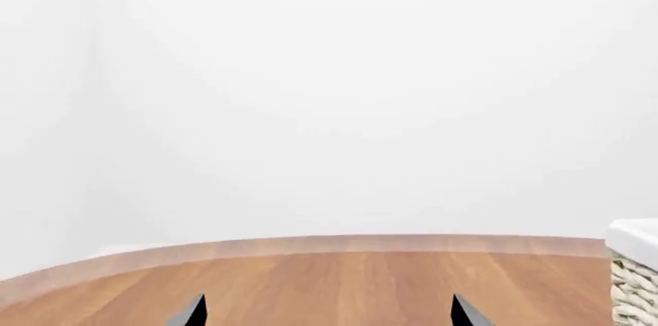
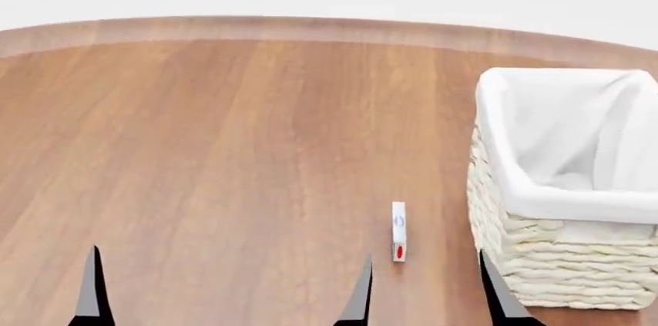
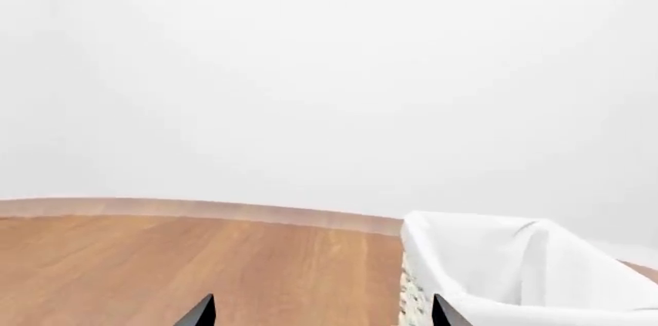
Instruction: Pick up the ketchup, and put it in the basket.
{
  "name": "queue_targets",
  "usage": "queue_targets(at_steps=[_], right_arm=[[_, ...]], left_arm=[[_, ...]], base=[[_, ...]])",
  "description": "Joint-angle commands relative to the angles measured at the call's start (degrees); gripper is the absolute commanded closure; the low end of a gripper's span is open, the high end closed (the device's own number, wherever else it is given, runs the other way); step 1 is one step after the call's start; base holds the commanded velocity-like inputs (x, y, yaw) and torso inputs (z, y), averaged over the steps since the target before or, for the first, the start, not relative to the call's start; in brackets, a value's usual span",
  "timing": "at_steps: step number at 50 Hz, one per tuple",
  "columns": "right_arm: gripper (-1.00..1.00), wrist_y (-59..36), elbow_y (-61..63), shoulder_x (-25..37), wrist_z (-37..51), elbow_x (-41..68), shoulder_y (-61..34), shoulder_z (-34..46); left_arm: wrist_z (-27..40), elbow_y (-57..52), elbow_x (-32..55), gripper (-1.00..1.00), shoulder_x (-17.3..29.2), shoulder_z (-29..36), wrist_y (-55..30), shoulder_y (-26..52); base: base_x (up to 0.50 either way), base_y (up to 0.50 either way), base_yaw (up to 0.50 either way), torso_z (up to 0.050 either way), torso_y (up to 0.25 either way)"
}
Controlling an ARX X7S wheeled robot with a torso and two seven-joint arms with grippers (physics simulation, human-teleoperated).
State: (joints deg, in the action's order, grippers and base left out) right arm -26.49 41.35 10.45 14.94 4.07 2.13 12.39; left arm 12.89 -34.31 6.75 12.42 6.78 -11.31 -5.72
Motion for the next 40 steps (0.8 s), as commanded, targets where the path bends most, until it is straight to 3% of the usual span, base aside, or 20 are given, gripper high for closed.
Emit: queue_targets(at_steps=[1, 8, 9, 10, 19, 27, 40], right_arm=[[-1.00, 0.6, -0.3, 0.5, 0.3, 0.1, 0.0, 0.7], [-1.00, 2.5, -0.5, 0.0, -1.2, 4.6, 0.4, -1.0], [-1.00, 1.0, -0.4, 0.3, 0.7, 1.3, -0.1, 0.1], [-1.00, 2.0, -0.6, -0.2, -0.9, 4.8, 0.1, -1.1], [-1.00, 1.9, -0.8, 0.4, 0.0, 3.3, -0.1, 0.2], [-1.00, 1.0, -0.9, 0.6, 0.9, 2.8, -0.2, 0.7], [-1.00, 0.7, -1.8, 0.7, 1.6, 3.2, -0.2, 0.8]], left_arm=[[0.5, 0.3, 0.1, -1.00, 0.5, 0.6, 0.2, 0.1], [1.0, 0.6, 0.4, -1.00, 0.9, 0.8, 0.4, 0.1], [1.0, 0.6, 0.4, -1.00, 1.0, 0.9, 0.4, 0.2], [1.1, 0.6, 0.4, -1.00, 1.0, 0.9, 0.5, 0.1], [1.4, 0.6, 1.4, -1.00, 1.6, 1.0, 0.2, 0.1], [-0.6, -1.0, 7.5, -1.00, 2.8, -0.6, -1.4, -1.1], [-0.7, -6.2, 9.1, -1.00, 5.5, -6.7, 7.4, -17.2]], base=[[0.00, 0.00, 0.50, 0.000, 0.000], [0.00, 0.00, 0.50, 0.000, 0.000], [0.00, 0.00, 0.48, 0.000, 0.000], [0.00, 0.00, 0.00, 0.000, 0.000], [0.00, 0.00, 0.00, 0.000, 0.000], [0.00, 0.00, 0.00, 0.000, 0.000], [0.00, 0.00, 0.00, 0.000, 0.000]])
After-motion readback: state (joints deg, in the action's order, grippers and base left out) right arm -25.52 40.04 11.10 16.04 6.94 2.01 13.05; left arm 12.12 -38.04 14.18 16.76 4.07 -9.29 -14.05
